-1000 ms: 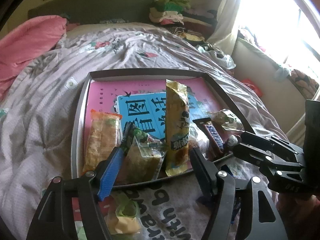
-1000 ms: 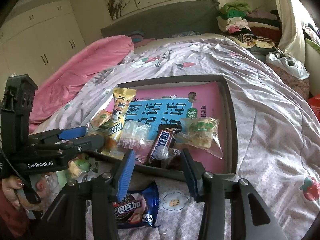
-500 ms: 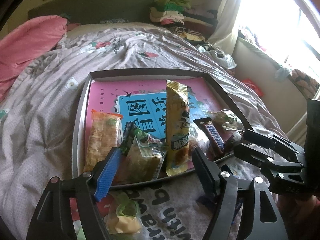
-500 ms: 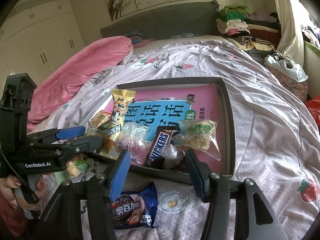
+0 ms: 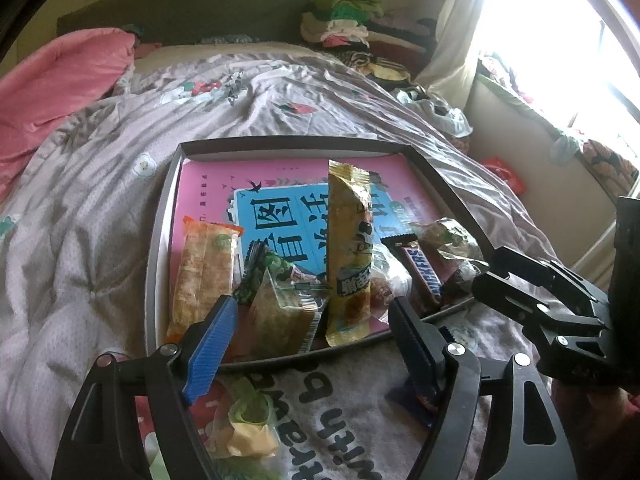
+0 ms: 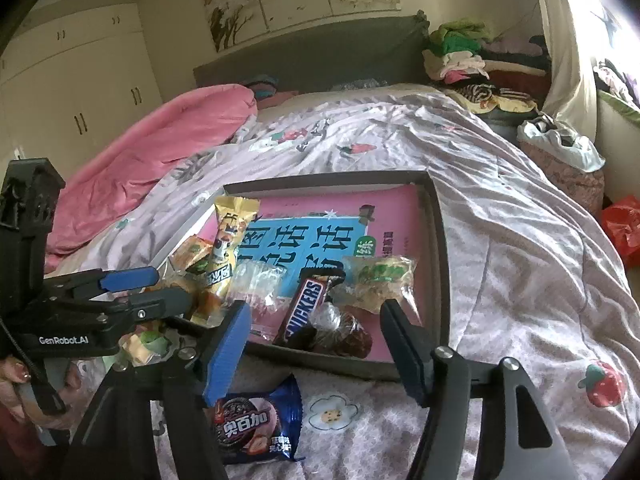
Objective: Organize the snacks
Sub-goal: 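Open both grippers and withdraw them from the tray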
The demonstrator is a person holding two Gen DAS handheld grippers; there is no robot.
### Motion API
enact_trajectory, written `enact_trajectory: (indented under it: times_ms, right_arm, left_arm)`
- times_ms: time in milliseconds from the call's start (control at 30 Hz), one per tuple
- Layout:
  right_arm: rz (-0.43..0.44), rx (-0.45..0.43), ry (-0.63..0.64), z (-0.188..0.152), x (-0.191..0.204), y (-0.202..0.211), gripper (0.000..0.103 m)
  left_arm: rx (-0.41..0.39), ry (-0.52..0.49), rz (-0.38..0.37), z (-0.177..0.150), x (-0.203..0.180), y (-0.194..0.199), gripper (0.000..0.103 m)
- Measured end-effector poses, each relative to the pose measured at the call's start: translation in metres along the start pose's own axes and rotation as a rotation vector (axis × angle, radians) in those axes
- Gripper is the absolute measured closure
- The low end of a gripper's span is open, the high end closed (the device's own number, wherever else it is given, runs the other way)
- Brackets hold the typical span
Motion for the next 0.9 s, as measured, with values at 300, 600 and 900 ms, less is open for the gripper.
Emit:
enact_trajectory:
  times_ms: [300, 600, 900]
  right_arm:
    - [-0.021, -0.036, -0.006, 0.007, -0.004, 0.008, 0.030]
    - [-0.038, -0.085, -0.048, 0.014, -0.015, 0.020, 0.025]
    - [-0.038, -0.103, -0.064, 0.017, -0.018, 0.028, 0.020]
  left_arm:
    - [-0.011, 0.014, 0.008, 0.002, 0.002, 0.006, 0.024]
    - [-0.023, 0.026, 0.016, 0.002, 0.004, 0.015, 0.024]
    - [-0.032, 0.035, 0.021, 0.001, 0.004, 0.025, 0.024]
Point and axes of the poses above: each gripper's, at about its wrist camera, not at the fingertips, and y roughly against the way its jaws point, x to its left, z to its top, the point moved 10 cm from there along -y, roughly the way its jaws point, and after that the axes turned 5 degrees about -z, right-handed, at the moved point
